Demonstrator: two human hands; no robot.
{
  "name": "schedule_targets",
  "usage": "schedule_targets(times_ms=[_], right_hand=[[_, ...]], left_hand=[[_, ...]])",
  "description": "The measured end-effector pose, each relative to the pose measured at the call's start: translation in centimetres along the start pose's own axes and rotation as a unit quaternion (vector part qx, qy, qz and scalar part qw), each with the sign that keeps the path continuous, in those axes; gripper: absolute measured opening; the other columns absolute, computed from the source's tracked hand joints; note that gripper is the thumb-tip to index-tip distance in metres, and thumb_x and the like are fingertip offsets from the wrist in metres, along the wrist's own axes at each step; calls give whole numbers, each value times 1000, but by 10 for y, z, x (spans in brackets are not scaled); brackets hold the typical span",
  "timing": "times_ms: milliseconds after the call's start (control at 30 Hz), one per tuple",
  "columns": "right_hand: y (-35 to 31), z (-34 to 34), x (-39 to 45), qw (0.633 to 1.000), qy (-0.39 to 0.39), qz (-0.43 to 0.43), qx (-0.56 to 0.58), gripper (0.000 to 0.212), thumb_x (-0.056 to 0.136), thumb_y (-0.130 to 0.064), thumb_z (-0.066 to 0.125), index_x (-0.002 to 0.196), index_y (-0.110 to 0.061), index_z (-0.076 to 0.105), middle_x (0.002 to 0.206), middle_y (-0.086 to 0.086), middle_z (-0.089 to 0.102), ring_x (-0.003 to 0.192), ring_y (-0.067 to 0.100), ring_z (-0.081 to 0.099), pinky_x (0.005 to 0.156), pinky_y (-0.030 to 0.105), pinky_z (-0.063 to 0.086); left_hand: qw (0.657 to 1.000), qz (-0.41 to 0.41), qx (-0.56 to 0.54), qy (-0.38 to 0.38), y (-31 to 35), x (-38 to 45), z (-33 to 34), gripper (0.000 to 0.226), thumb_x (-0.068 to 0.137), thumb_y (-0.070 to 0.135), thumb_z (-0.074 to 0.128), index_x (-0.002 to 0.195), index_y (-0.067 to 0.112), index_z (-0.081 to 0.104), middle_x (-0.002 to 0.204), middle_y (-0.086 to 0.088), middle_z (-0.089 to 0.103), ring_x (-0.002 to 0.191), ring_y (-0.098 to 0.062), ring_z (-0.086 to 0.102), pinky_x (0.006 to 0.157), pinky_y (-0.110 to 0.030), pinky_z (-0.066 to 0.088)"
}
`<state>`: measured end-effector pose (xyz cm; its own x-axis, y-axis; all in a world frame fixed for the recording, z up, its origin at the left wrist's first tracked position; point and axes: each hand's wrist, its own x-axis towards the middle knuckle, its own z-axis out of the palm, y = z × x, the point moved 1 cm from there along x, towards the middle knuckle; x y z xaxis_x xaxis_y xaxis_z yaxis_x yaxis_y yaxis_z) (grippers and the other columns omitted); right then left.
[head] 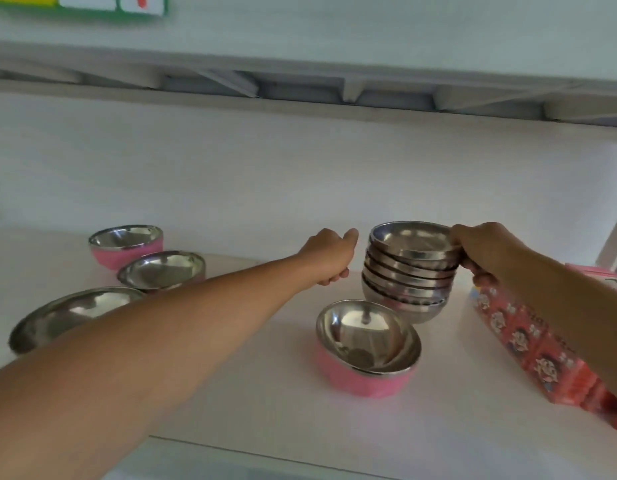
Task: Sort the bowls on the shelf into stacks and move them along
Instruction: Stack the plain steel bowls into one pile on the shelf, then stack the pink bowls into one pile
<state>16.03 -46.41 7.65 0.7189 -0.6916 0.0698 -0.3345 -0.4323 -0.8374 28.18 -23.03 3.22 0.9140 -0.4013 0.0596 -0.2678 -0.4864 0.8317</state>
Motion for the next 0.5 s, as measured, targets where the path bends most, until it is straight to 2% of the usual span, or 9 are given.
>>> schedule_targets(times_ms=[100, 200, 300, 367, 433, 500], right_hand=[[5, 2, -8, 1000, -12, 4, -26, 26, 84, -32, 61, 71, -9, 60, 45, 2, 50, 38, 19, 34, 40, 21, 34], [10, 5, -18, 999, -14, 13, -32, 24, 90, -29, 59, 72, -13, 59, 41, -1, 49, 31, 16, 33, 40, 19, 34], [13, 2, -24, 1000, -13, 3, -5, 32, 97, -34, 54, 83, -7, 64, 47, 3, 51, 34, 17, 34, 42, 20, 33], [14, -1, -27, 999, 11, -32, -30, 39, 99, -40, 49, 88, -5, 64, 54, 8, 59, 41, 21, 42, 47, 26, 38], [18, -3, -30, 992, 48, -76, -88, 45, 99, -43, 45, 88, -5, 65, 57, 9, 68, 47, 26, 53, 55, 32, 44], [25, -4, -33, 987, 62, -92, -117, 42, 93, -44, 44, 87, -11, 68, 48, 3, 68, 49, 27, 56, 57, 33, 45]], left_hand=[[1000, 0, 22, 6, -16, 0, -13, 60, 110, 52, 39, 111, 6, 78, 68, -3, 70, 51, -17, 55, 45, -20, 44], [999, 1, 41, 11, -28, 0, -22, 55, 109, 49, 42, 102, 10, 80, 62, 0, 68, 44, -13, 55, 40, -16, 41], [997, 13, 73, 14, -36, -6, -29, 49, 108, 44, 48, 96, 10, 81, 59, 1, 70, 35, -8, 54, 41, -17, 43], [994, 35, 107, 13, -40, -15, -33, 48, 106, 43, 50, 93, 9, 82, 62, -4, 75, 34, -8, 55, 45, -19, 47], [986, 68, 154, 17, -44, -24, -36, 52, 103, 43, 50, 86, 4, 80, 71, -14, 81, 42, -14, 61, 54, -27, 57], [974, 93, 204, 22, -50, -32, -38, 54, 103, 44, 49, 70, 5, 66, 76, -20, 80, 53, -25, 62, 66, -39, 61]])
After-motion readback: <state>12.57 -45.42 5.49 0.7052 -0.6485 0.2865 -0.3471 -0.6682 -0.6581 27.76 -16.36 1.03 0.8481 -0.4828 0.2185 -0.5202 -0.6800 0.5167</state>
